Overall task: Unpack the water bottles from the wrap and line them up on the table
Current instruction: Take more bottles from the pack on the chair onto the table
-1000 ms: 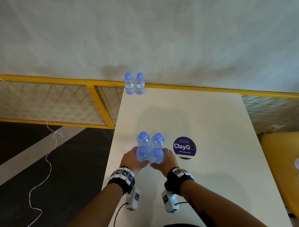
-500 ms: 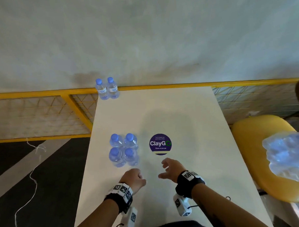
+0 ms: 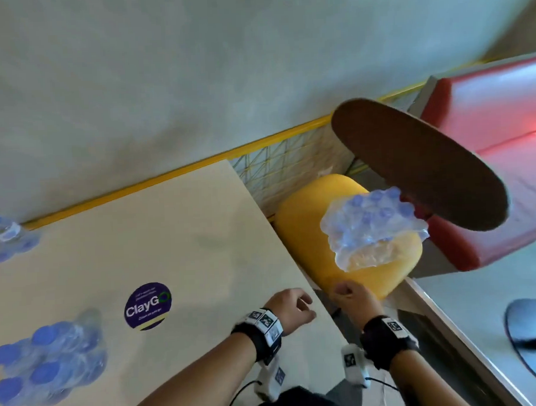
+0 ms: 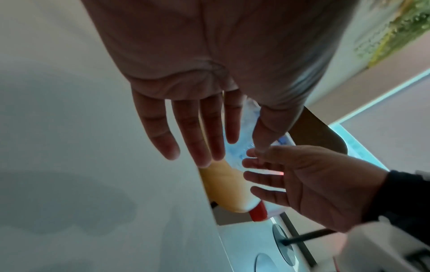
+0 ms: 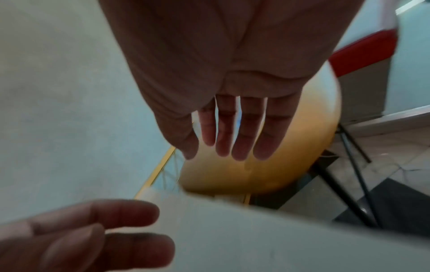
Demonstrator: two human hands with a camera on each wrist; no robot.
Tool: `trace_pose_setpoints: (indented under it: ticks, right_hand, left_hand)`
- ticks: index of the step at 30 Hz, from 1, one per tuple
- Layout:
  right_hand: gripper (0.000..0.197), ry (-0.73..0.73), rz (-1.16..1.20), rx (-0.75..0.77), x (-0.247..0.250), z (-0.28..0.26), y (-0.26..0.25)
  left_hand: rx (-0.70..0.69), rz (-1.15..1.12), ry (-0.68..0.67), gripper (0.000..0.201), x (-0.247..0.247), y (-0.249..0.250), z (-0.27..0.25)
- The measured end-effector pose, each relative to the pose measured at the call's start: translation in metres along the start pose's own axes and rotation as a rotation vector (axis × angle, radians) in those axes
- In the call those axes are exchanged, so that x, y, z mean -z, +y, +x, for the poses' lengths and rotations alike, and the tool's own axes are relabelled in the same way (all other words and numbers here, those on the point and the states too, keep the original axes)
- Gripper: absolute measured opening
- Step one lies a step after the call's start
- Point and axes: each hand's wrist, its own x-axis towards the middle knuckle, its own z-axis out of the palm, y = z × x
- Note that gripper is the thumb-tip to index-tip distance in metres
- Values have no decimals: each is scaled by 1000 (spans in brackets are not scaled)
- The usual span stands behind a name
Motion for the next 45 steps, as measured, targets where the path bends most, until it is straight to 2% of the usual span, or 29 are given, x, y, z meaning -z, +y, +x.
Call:
trace_pose_setpoints:
  ticks: [1,3,6,9,12,14,16,18,21,24,27,30,32,34,35,38,41,45]
  right_hand:
    - [12,46,52,-37,22,8,13]
    - [25,128,118,-100,60,32,41]
    - [42,196,146,-128,101,72,67]
    - [59,195,114,-113,124,100,58]
    - [78,138,67,-109,138,127,48]
    - [63,98,-24,-122,142,149,44]
    - [45,7,-161,-88,145,167,41]
    - [48,-52,-274,-64,146,190,45]
    - [54,-50,-286,-35,148,200,36]
    - [56,51,-213,-40,156,184,21]
    - [54,114,-208,-47,152,170,27]
    - [35,170,-86,-54,147,154,38]
    - [52,229,-60,-8,145,146,45]
    - [74,264,-62,21,146,138,52]
    - [75,271,-48,34,146,130,54]
    - [65,307,-71,73,144,103,53]
    - [61,339,-118,114,134,73,48]
    - [51,286,-177,209,101,32,28]
  left_hand:
    - [-27,19,-21,44,-11,21,16]
    - [-61,48,-54,57,-33,59,47]
    - [-26,40,-68,77,-62,100,97]
    - [25,5,-54,91,-82,130,139]
    - [115,-57,61,98,-101,145,179]
    - [156,-83,167,87,-101,154,195]
    - [166,-110,242,57,-93,165,204]
    - [161,-134,275,32,-83,174,210]
    - [134,-83,286,32,-74,180,215]
    - [109,-8,300,32,-71,183,221]
    - [123,128,339,54,-65,179,223]
    - [83,255,275,53,-64,174,217]
    - [30,264,223,58,-62,175,212]
    - [-38,295,138,54,-59,183,203]
    - [-72,270,92,51,-57,181,195]
    - [-141,236,11,64,-47,172,165]
    - [-215,181,26,62,-37,146,127]
    - [-233,153,165,59,-4,87,66]
